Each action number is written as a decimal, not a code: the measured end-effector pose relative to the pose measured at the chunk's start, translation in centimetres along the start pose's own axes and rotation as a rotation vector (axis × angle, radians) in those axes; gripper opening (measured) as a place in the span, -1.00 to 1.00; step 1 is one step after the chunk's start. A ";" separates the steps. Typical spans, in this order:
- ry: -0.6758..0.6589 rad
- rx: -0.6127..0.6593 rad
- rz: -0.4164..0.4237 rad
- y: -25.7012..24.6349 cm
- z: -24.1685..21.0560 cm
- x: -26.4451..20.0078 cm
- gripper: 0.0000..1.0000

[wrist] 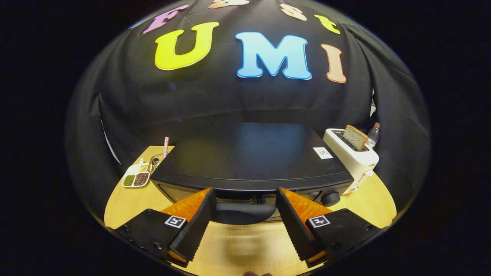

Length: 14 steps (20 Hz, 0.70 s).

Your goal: Open the toaster oven, put the food inside, and close the toaster oven door.

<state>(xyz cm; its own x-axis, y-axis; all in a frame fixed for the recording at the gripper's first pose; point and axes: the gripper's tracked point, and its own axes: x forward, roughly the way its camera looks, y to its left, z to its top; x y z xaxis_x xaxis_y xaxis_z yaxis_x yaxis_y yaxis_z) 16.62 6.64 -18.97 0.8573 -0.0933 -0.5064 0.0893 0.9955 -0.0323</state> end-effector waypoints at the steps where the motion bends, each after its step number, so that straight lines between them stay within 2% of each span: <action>1: 0.013 0.001 0.004 0.1 -0.1 -0.1 0.99; 5: 0.086 0.020 0.038 0.3 -1.5 -1.3 1.00; 14: 0.154 0.003 0.033 0.5 -5.2 -4.3 0.99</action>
<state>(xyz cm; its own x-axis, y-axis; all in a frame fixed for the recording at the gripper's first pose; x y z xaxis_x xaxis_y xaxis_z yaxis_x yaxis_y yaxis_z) 10.30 7.65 -21.30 0.7718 -0.0569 -0.6333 0.0646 0.9978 -0.0108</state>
